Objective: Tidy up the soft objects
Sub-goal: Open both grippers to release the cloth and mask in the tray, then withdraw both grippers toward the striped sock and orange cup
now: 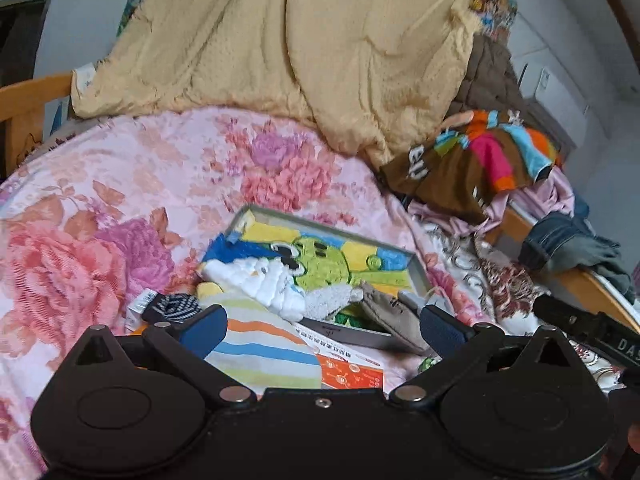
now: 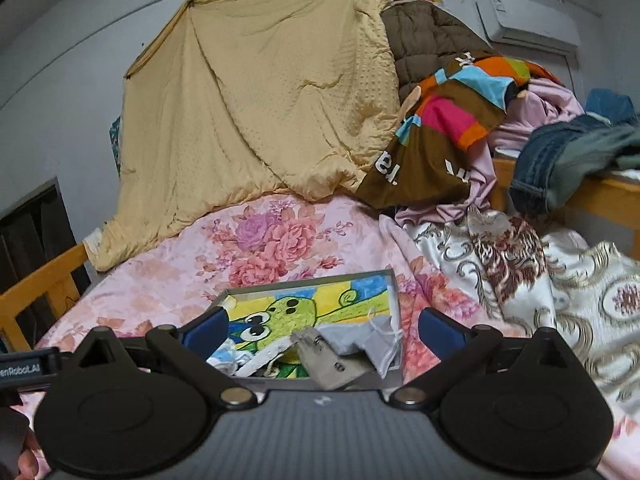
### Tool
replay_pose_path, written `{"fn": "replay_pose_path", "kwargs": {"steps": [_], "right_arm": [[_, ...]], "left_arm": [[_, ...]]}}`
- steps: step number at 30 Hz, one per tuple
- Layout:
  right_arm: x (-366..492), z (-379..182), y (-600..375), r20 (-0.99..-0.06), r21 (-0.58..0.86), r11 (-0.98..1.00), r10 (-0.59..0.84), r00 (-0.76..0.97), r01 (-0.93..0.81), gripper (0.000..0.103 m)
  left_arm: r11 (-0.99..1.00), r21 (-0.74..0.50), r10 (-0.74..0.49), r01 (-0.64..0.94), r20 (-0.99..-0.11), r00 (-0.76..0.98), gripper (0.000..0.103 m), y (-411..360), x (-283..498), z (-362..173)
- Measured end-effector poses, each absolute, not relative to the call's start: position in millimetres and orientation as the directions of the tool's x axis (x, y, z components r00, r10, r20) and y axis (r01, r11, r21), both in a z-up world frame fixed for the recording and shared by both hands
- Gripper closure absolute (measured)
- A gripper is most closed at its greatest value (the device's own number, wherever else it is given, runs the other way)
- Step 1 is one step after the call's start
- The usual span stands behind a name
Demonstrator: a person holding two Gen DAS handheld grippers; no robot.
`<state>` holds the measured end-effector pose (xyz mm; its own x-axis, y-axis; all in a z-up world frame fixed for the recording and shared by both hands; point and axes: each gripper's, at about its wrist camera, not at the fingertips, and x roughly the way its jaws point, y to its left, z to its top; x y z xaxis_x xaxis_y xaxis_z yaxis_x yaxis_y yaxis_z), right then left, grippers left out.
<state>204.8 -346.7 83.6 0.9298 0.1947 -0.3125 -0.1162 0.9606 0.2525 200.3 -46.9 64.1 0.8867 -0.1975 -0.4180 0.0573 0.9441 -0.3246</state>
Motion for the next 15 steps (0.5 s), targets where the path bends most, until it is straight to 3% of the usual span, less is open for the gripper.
{"fn": "replay_pose_path", "kwargs": {"steps": [8, 15], "right_arm": [[170, 80, -334, -0.326, 0.264, 0.960, 0.178, 0.929, -0.091, 0.000], [140, 76, -313, -0.323, 0.206, 0.974, 0.155, 0.934, -0.090, 0.000]], "left_arm": [[0.943, -0.329, -0.189, 0.058, -0.380, 0.906, 0.001, -26, 160, 56], [0.942, -0.335, -0.202, 0.039, -0.469, 0.860, 0.001, -2, 138, 49]]}}
